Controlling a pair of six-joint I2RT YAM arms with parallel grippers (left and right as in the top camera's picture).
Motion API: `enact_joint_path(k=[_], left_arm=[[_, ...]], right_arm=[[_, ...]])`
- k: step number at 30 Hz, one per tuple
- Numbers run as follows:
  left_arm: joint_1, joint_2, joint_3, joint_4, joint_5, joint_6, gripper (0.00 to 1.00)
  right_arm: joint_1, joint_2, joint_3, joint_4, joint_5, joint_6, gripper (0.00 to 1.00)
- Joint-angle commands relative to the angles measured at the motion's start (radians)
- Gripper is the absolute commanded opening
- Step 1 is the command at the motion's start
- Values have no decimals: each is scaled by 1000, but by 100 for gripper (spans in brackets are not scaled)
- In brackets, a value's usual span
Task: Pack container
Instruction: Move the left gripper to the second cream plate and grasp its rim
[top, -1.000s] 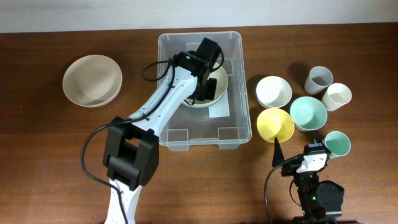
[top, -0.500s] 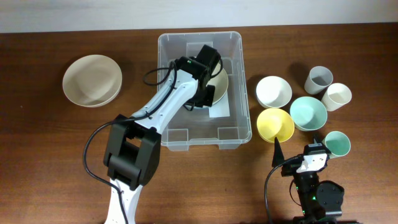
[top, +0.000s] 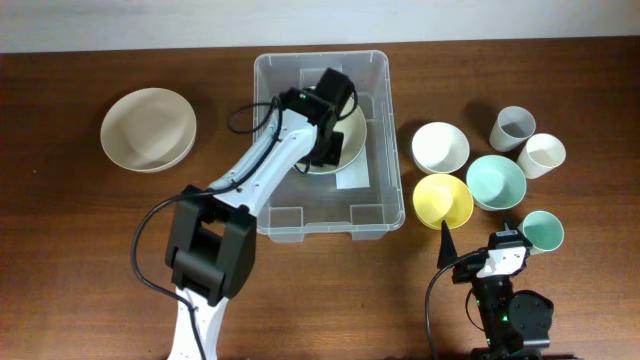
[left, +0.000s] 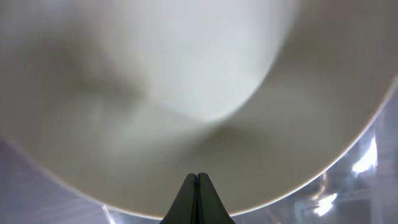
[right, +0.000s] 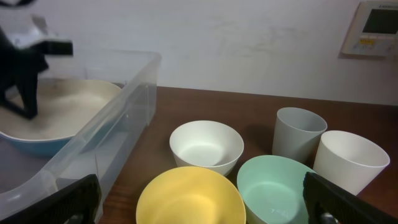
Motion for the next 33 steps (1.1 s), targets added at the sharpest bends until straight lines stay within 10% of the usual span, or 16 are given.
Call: enact_joint_path(k=[1, 17, 33], left_arm=[[27, -120, 78, -1, -78, 1, 1], [544, -287, 97, -153, -163, -137, 2], [998, -278, -215, 115, 293, -96, 75]], right_arm=[[-1, -8, -5, -5, 2, 2, 99], [-1, -8, -5, -5, 2, 2, 99], [-1, -8, -5, -5, 1, 2, 99]])
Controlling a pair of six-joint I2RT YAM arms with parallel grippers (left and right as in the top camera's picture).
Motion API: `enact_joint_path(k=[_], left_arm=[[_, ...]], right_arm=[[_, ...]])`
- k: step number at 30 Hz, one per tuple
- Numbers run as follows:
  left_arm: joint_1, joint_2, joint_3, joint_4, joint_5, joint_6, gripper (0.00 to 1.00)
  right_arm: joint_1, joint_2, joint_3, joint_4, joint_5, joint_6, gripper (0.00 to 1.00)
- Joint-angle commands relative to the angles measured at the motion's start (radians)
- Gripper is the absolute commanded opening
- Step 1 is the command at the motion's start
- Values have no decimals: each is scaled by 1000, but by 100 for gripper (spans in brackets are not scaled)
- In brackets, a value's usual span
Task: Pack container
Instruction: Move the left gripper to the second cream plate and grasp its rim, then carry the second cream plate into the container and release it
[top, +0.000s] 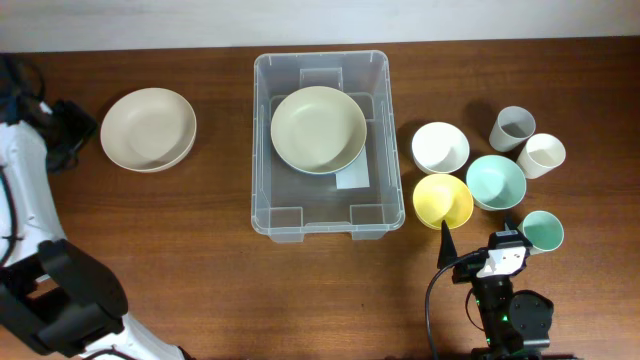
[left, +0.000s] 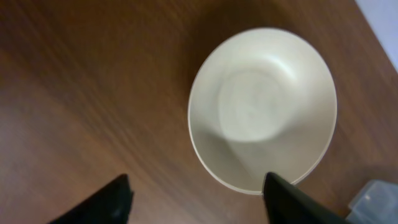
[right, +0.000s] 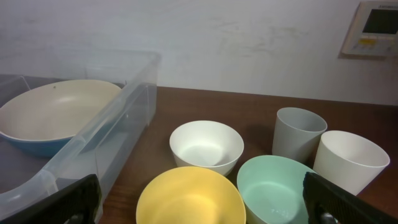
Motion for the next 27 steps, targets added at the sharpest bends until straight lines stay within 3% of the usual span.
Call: enact_joint_path(k=[1, 11, 18, 27], left_arm=[[8, 8, -84, 74, 104, 37, 76], [-53, 8, -314, 342, 115, 35, 78], [-59, 10, -393, 372, -10, 24, 77], [-59, 85, -452, 446, -11, -11, 75]], right_arm=[[-1, -8, -5, -5, 2, 2, 99], [-1, -8, -5, -5, 2, 2, 99], [-1, -8, -5, -5, 2, 2, 99], [-1, -8, -5, -5, 2, 2, 99]])
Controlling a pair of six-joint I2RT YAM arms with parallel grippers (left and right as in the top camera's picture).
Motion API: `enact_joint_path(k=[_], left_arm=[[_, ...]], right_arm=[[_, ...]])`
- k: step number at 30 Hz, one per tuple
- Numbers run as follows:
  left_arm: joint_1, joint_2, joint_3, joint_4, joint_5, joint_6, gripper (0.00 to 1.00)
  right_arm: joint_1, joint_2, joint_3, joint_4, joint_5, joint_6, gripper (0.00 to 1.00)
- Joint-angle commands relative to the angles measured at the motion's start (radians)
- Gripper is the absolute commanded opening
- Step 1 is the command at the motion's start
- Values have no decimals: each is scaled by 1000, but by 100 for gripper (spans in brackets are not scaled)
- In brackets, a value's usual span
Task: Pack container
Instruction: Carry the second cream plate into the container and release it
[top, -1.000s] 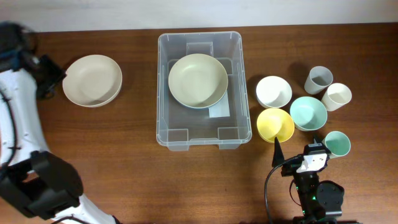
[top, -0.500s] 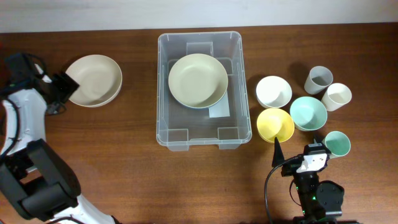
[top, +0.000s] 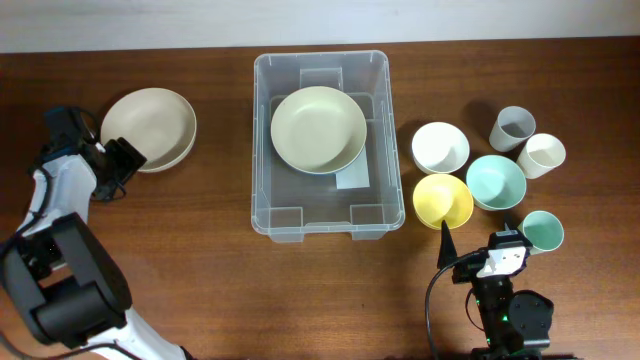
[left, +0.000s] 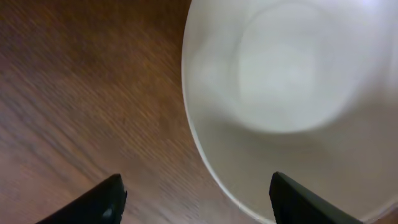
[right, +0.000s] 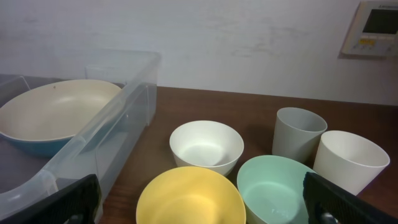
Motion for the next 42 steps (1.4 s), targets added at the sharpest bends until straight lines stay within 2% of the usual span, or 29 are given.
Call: enact_joint_path(k=[1, 3, 6, 10, 11, 12, 14, 15, 24, 32, 37, 42], left_arm=[[3, 65, -18, 33, -14, -21, 74], [3, 84, -18, 63, -14, -21, 72], [3, 87, -18, 93, -10, -21, 59], [3, 87, -17, 118, -7, -24, 48], [3, 87, -17, 117, -6, -24, 41], [3, 87, -17, 115, -7, -23, 30], [3, 87, -17, 111, -7, -24, 4], [3, 87, -17, 110, -7, -24, 1], [3, 32, 36, 53, -7, 3, 1], [-34, -262, 110, -20, -6, 3, 1], [-159, -489, 110, -31, -4, 26, 0], [-343, -579, 110, -41, -15, 26, 1]], right_arm=[[-1, -8, -5, -5, 1, 1, 99], [-1, -8, -5, -5, 2, 1, 99], [-1, -8, -5, -5, 1, 1, 99], [-1, -8, -5, -5, 1, 1, 99], [-1, -8, -5, -5, 2, 1, 99], [-1, -8, -5, -5, 2, 2, 99], [-1, -8, -5, -5, 1, 2, 99], [-1, -8, -5, -5, 1, 1, 99], [-1, -8, -5, -5, 2, 1, 99], [-1, -8, -5, -5, 2, 1, 99], [-1, -8, -5, -5, 2, 1, 99], [-1, -8, -5, -5, 2, 1, 99]])
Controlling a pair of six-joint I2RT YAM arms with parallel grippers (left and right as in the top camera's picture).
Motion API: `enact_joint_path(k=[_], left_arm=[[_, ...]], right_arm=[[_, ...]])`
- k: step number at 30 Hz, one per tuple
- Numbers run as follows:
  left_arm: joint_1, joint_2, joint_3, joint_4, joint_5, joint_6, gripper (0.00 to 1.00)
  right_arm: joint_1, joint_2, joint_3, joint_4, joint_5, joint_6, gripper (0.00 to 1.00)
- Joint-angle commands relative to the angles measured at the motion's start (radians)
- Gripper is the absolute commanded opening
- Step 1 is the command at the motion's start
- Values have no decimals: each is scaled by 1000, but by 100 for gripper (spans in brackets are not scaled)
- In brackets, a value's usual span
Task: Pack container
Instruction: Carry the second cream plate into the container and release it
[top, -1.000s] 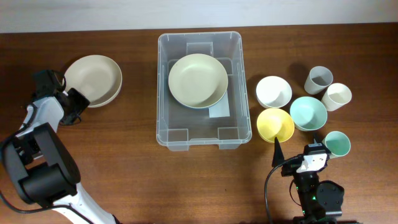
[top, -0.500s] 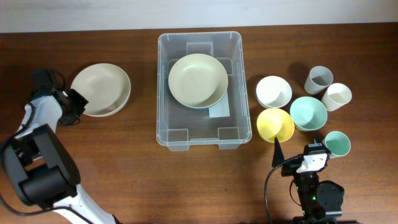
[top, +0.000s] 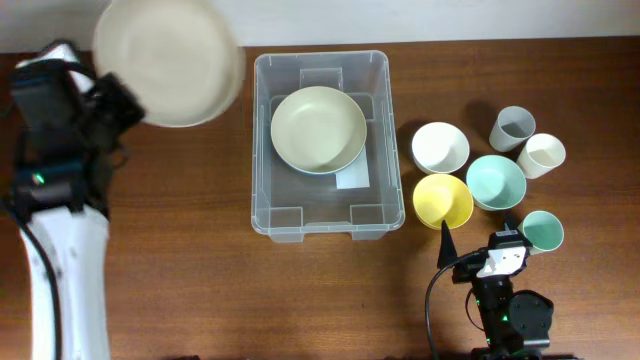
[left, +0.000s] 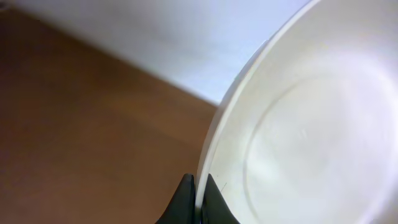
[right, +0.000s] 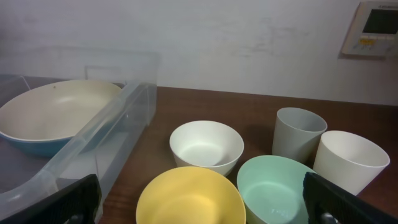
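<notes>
A cream bowl (top: 165, 60) hangs high above the table's back left, large in the overhead view. My left gripper (top: 128, 103) is shut on its rim; in the left wrist view the two dark fingers (left: 186, 198) pinch the bowl's edge (left: 298, 143). The clear plastic container (top: 380, 215) stands mid-table with a pale green bowl (top: 318, 128) and a white slip inside. My right gripper (top: 480, 255) rests low at the front right, open, its fingers (right: 74, 202) spread wide before the yellow bowl (right: 189, 196).
Right of the container stand a white bowl (top: 440, 146), a yellow bowl (top: 443, 200), a mint bowl (top: 495, 182), a grey cup (top: 513, 127), a white cup (top: 541, 155) and a teal cup (top: 542, 231). The left arm's white links run down the table's left side.
My left gripper was open at the rim of the cream bowl on the table at the left. It is now shut on that rim, and the bowl is raised well above the table.
My left gripper was shut, down in the container over the pale green bowl. Then that bowl lay alone in the container and the gripper was open at the far left by the cream bowl. It stood closer at the rim, and now holds the bowl aloft.
</notes>
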Motion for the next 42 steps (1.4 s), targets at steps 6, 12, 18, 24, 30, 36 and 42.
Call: enact_joint_path(k=[6, 12, 18, 24, 30, 36, 42], left_arm=[[-279, 58, -4, -67, -12, 17, 1], [-428, 205, -4, -52, -80, 16, 1], [-515, 341, -4, 11, -190, 16, 1], [-521, 426, -4, 70, -261, -29, 1], [-524, 476, -4, 120, -258, -29, 1], [-524, 480, -4, 126, -258, -28, 1], [-521, 477, 2, 127, -260, -5, 49]], right_arm=[[-1, -8, -5, -5, 2, 1, 99], [-1, -8, -5, -5, 2, 1, 99], [-1, -8, -5, -5, 2, 1, 99], [-1, -8, -5, -5, 1, 1, 99], [-1, -8, -5, -5, 2, 1, 99], [-1, -8, -5, -5, 2, 1, 99], [-1, -8, -5, -5, 2, 1, 99]])
